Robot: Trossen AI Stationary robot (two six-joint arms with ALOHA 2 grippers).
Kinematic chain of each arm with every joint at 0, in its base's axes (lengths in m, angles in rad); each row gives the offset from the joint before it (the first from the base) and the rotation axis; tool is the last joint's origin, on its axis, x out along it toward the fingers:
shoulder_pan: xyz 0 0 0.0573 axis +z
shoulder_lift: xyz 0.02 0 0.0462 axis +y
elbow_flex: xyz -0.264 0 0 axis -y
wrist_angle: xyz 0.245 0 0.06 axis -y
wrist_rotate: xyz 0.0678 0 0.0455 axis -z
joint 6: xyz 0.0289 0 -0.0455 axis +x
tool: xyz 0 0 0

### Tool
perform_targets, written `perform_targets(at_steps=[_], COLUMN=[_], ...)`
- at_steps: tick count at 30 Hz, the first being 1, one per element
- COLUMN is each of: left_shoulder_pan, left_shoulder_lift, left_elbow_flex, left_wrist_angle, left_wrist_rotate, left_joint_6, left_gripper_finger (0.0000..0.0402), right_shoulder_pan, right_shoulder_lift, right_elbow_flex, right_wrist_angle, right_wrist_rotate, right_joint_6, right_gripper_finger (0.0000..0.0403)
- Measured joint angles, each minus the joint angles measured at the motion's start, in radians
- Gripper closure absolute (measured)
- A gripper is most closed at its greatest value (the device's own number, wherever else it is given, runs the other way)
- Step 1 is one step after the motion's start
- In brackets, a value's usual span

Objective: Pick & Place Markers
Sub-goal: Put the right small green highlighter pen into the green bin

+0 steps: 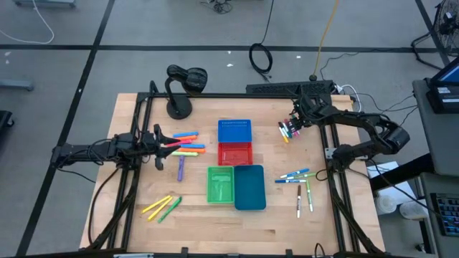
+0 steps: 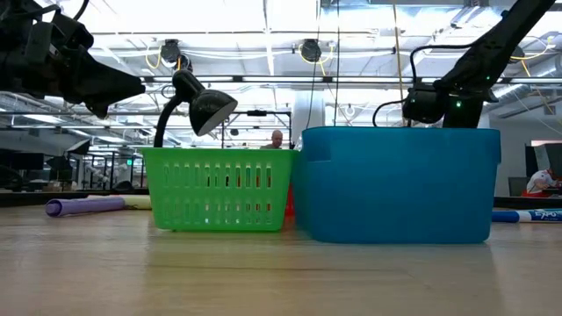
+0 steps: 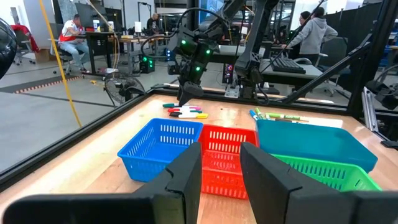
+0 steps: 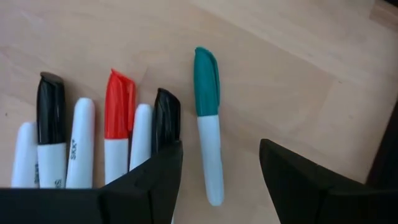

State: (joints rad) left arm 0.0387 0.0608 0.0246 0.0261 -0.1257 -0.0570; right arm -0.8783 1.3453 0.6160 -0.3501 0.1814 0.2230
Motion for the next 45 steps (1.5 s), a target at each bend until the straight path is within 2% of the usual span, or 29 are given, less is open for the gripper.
perform_targets(at_steps=[15,37,45], left_shoulder_pan=[0.000,0.000,0.000], left_shoulder_lift=[0.000,0.000,0.000], left_elbow_flex=[0.000,0.000,0.000], left_wrist_angle=[0.000,0.000,0.000], left_wrist_rotate=[0.000,0.000,0.000], left_joint_6=[0.000,0.000,0.000], left_gripper_finger=[0.0286,0.0286,0.0286], right_shoulder_pan=[0.003,0.003,0.003], right_shoulder_lift=[-0.001,-0.001,-0.001], right_elbow_flex=[-0.040,-0.040,-0.040], right_wrist_angle=[0.032,0.002,0.008], right_wrist_rotate=[0.002,-0.002,-0.002], right_joint_6=[0.000,-0.008,-0.026], right_gripper_finger=[0.0208,0.0378,0.0384])
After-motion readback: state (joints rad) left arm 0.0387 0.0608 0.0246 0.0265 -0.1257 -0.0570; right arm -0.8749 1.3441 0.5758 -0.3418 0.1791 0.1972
